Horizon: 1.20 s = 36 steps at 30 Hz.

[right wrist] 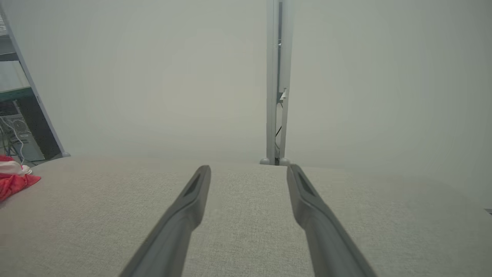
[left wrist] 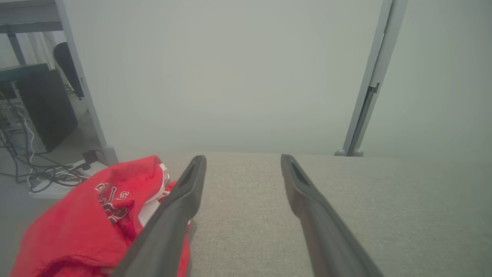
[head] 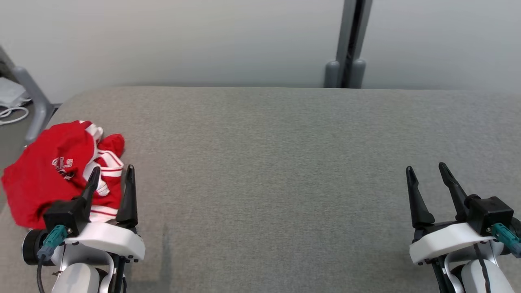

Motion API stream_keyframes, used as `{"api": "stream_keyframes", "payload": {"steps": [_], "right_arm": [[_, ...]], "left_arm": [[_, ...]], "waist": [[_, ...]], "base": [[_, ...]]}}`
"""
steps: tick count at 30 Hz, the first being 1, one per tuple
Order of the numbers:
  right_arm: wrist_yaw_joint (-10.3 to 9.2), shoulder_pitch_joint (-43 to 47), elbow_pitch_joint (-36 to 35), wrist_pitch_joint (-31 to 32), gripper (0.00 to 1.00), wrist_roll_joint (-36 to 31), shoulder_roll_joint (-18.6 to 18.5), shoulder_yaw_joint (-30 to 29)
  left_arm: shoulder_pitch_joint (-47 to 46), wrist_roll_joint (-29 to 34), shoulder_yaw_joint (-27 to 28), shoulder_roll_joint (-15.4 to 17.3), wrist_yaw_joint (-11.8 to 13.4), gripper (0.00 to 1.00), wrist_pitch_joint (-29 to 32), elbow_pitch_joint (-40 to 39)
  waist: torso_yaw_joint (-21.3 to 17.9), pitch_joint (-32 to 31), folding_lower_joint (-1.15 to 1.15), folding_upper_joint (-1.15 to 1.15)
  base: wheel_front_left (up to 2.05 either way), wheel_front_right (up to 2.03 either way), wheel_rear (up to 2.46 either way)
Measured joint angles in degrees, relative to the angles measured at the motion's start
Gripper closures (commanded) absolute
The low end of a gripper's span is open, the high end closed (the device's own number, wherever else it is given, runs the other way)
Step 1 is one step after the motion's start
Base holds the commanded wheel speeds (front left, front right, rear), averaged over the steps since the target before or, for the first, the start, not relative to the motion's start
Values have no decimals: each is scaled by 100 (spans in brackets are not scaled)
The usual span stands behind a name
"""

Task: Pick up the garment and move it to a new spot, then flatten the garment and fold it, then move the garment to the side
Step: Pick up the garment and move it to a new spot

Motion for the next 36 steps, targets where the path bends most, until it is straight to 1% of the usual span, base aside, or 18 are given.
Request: {"api": "stream_keyframes", "payload": {"steps": [11, 12, 14, 16, 17, 19, 21, 36], "right_arm": [[0, -83, -180, 42, 0, 168, 40, 291], [0, -94, -190, 42, 0, 187, 55, 361], [0, -101, -200, 41, 0, 218, 60, 398], [0, -105, -202, 31, 0, 242, 67, 422], [0, -107, -199, 30, 0, 252, 74, 432], [0, -107, -196, 25, 0, 263, 74, 438], [0, -112, -193, 21, 0, 269, 82, 452], [0, -112, -170, 14, 0, 282, 96, 435]], "left_arm": [[132, -194, 201, 25, 112, 0, -147, 42], [168, -213, 230, 48, 118, 0, -165, 45], [221, -238, 247, 57, 132, 0, -175, 43], [347, -189, 201, -27, 265, 0, -215, -73], [388, -203, 193, -42, 246, 0, -185, -71], [381, -211, 222, 23, 252, 0, -175, -112], [393, -209, 210, 13, 278, 0, -174, -155], [444, -209, 138, -20, 438, 0, -63, -495]], "waist": [[1142, 26, 0, 0], [1331, 21, 0, 0], [1498, 13, 0, 0], [1640, 2, 0, 0], [1700, -2, 0, 0], [1790, -10, 0, 0], [1844, -16, 0, 0], [1931, 37, 0, 0]], "base": [[0, 0, 0], [0, 0, 0], [0, 0, 0], [0, 0, 0], [0, 0, 0], [0, 0, 0], [0, 0, 0], [0, 0, 0]]}}
